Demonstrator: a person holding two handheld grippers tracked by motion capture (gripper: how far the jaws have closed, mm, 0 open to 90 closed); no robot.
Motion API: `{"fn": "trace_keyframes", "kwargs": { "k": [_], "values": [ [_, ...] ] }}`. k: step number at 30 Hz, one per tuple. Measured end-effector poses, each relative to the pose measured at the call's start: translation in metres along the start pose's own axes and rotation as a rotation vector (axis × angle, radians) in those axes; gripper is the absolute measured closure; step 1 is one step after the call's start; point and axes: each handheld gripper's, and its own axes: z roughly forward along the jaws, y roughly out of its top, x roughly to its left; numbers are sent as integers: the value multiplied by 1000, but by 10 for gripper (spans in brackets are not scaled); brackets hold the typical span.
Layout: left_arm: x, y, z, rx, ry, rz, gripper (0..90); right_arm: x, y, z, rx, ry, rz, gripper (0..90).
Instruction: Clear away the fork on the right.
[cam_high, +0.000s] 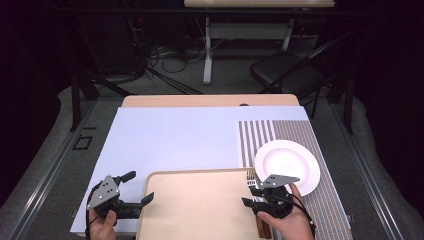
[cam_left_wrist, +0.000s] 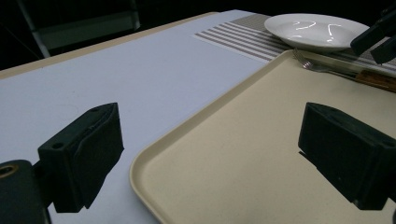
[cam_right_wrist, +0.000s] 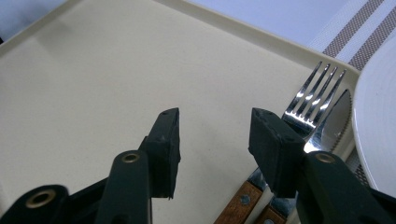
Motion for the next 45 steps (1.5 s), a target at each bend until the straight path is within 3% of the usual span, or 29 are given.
{"fn": "trace_keyframes", "kwargs": {
  "k": [3,10,14,17,21,25,35,39,45],
  "values": [
    [0,0,0,-1,3,1,67,2,2,-4,2,4,-13,593],
    [0,0,-2,-9,1,-2,71,3,6,-13,-12,19,8,612],
    [-1,0,-2,-11,-1,-2,71,2,6,-20,-44,4,-43,498],
    [0,0,-2,-13,-1,-5,71,1,5,-23,-61,-21,-70,462],
    [0,0,-1,-13,-3,-5,71,-2,2,-28,-54,-42,-71,431],
    [0,0,-1,-13,-2,-7,71,-8,-3,-31,-59,-121,-117,333],
    [0,0,-1,-8,0,-6,71,-27,-14,-47,-111,-193,-83,165],
    [0,0,-1,-8,4,-6,71,-34,-21,-52,-137,-231,-50,134],
    [0,0,-1,-7,2,-5,71,-46,-32,-57,-159,-273,-2,10]
  ]
}}
